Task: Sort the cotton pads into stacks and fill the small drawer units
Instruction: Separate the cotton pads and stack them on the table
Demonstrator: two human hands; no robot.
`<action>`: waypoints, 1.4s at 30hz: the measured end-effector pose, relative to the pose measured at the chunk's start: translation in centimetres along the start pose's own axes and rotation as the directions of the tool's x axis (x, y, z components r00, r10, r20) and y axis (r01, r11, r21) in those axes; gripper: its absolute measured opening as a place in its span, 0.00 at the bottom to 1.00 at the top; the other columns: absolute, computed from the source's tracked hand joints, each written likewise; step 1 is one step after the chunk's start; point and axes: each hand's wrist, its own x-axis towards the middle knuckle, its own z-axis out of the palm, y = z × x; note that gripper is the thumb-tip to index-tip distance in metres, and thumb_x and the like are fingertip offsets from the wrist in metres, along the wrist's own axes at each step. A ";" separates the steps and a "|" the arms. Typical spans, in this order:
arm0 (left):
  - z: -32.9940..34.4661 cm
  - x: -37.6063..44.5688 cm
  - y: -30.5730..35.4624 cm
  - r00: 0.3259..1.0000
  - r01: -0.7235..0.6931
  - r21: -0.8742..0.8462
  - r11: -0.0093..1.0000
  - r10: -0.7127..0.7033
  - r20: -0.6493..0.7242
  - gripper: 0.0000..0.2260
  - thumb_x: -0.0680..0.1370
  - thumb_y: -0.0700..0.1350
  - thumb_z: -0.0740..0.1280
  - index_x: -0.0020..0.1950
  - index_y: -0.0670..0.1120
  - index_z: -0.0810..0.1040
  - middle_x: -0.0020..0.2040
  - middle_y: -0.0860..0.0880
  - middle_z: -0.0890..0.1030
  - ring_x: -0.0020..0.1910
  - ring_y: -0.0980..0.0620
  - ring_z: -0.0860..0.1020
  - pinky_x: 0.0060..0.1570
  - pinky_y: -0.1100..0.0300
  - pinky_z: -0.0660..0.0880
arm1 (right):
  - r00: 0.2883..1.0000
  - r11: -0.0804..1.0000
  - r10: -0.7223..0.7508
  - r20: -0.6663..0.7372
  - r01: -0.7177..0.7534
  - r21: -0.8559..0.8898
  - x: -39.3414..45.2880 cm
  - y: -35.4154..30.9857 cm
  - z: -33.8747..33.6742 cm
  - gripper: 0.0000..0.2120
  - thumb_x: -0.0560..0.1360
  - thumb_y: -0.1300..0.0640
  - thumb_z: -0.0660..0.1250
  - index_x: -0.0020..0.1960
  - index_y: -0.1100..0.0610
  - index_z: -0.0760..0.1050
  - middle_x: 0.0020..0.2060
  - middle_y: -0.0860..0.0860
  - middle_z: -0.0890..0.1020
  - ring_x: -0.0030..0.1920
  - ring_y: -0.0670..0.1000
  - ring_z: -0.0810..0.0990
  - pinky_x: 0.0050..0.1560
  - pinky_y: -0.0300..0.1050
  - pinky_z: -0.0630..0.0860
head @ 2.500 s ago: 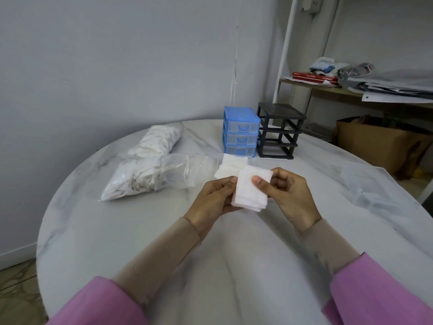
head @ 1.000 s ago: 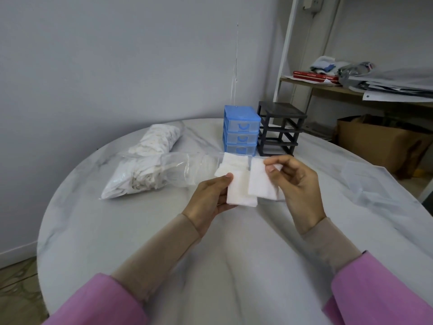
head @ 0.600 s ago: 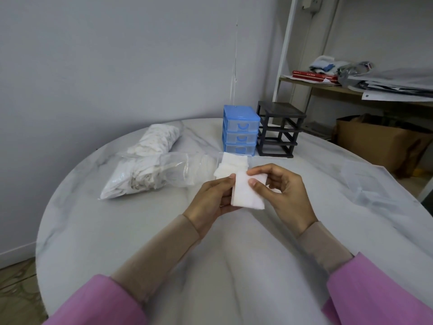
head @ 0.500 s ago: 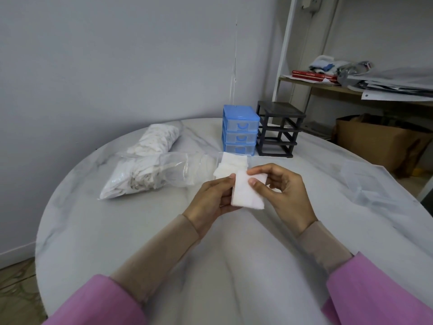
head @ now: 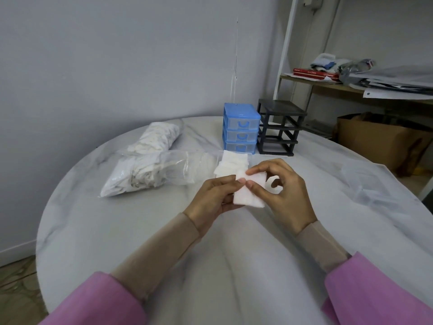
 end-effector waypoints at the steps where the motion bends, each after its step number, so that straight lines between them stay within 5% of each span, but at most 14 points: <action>1: 0.0 0.0 0.0 1.000 -0.010 0.001 1.000 0.010 -0.002 0.07 0.78 0.41 0.62 0.46 0.45 0.81 0.40 0.51 0.84 0.40 0.57 0.82 0.41 0.66 0.78 | 1.000 1.000 0.002 -0.010 -0.002 -0.013 0.0 0.0 -0.1 0.09 0.70 0.61 0.73 0.45 0.48 0.78 0.47 0.47 0.77 0.44 0.39 0.74 0.41 0.28 0.68; 9: -0.2 0.1 -0.1 0.996 -0.075 0.021 0.997 0.076 -0.046 0.07 0.78 0.41 0.62 0.49 0.46 0.80 0.46 0.51 0.83 0.43 0.60 0.81 0.39 0.66 0.77 | 0.975 0.965 0.221 0.029 -0.223 0.138 0.5 0.3 -0.5 0.08 0.72 0.59 0.71 0.47 0.49 0.75 0.44 0.47 0.79 0.40 0.43 0.77 0.39 0.35 0.76; 13: -0.3 0.1 0.0 0.994 -0.105 -0.006 0.994 0.104 -0.041 0.08 0.78 0.41 0.62 0.52 0.43 0.80 0.49 0.48 0.82 0.45 0.57 0.81 0.44 0.65 0.79 | 0.939 0.916 0.299 0.167 -0.332 0.225 0.3 0.3 -0.1 0.19 0.69 0.59 0.73 0.55 0.50 0.70 0.39 0.46 0.80 0.39 0.42 0.79 0.42 0.32 0.75; 18: -0.3 0.1 0.1 0.982 -0.167 0.045 0.985 0.170 -0.084 0.06 0.77 0.38 0.64 0.50 0.40 0.80 0.44 0.48 0.82 0.40 0.59 0.80 0.41 0.67 0.78 | 0.921 0.923 0.315 0.229 -0.353 0.150 0.2 0.7 0.2 0.15 0.69 0.61 0.74 0.54 0.57 0.75 0.46 0.53 0.82 0.46 0.53 0.81 0.51 0.41 0.78; 21: -0.5 0.3 -0.4 0.892 -0.338 0.395 0.854 0.425 -0.156 0.03 0.75 0.37 0.67 0.43 0.43 0.79 0.38 0.50 0.80 0.36 0.60 0.77 0.39 0.70 0.74 | 0.905 0.881 0.355 0.237 -0.408 0.239 0.5 0.7 0.0 0.09 0.70 0.65 0.71 0.48 0.57 0.76 0.42 0.51 0.80 0.41 0.50 0.80 0.45 0.39 0.79; 23: -0.5 0.4 -0.7 0.840 -0.384 0.519 0.764 0.522 -0.146 0.05 0.74 0.39 0.69 0.40 0.48 0.79 0.36 0.54 0.80 0.37 0.58 0.77 0.42 0.65 0.76 | 0.907 0.858 0.361 0.216 -0.414 0.304 0.7 0.7 -0.3 0.09 0.70 0.67 0.70 0.45 0.56 0.75 0.41 0.52 0.79 0.40 0.49 0.79 0.40 0.37 0.79; 26: -0.5 0.6 -0.9 0.853 -0.367 0.449 0.815 0.488 -0.187 0.06 0.72 0.39 0.72 0.39 0.50 0.79 0.35 0.54 0.80 0.38 0.52 0.80 0.42 0.57 0.80 | 0.927 0.874 0.350 0.135 -0.375 0.309 1.2 0.9 -1.1 0.09 0.71 0.67 0.70 0.45 0.55 0.76 0.41 0.50 0.80 0.39 0.48 0.78 0.40 0.33 0.76; 32: -0.5 1.3 -0.5 0.866 -0.347 0.432 0.832 0.462 -0.194 0.09 0.75 0.33 0.66 0.41 0.46 0.80 0.36 0.49 0.80 0.35 0.53 0.79 0.39 0.63 0.78 | 0.934 0.893 0.344 -0.093 -0.295 0.340 2.5 1.3 -3.7 0.08 0.73 0.68 0.66 0.50 0.60 0.75 0.41 0.47 0.79 0.41 0.43 0.76 0.37 0.30 0.74; 37: 0.1 2.4 -0.7 0.844 -0.361 0.672 0.646 0.534 -0.060 0.12 0.76 0.33 0.63 0.41 0.49 0.79 0.38 0.53 0.80 0.38 0.55 0.78 0.42 0.66 0.76 | 0.904 0.914 0.384 -0.188 -0.343 0.215 4.3 3.4 -5.0 0.09 0.74 0.68 0.65 0.49 0.56 0.77 0.46 0.50 0.79 0.47 0.49 0.76 0.51 0.41 0.76; 42: 1.5 4.1 -1.3 0.823 -0.462 0.856 0.230 0.471 0.317 0.12 0.78 0.40 0.60 0.58 0.43 0.78 0.57 0.48 0.80 0.56 0.50 0.76 0.57 0.62 0.70 | 0.899 0.928 0.372 -0.230 -0.362 0.088 7.4 4.7 -5.0 0.09 0.74 0.67 0.66 0.53 0.59 0.76 0.50 0.50 0.77 0.51 0.48 0.74 0.52 0.38 0.73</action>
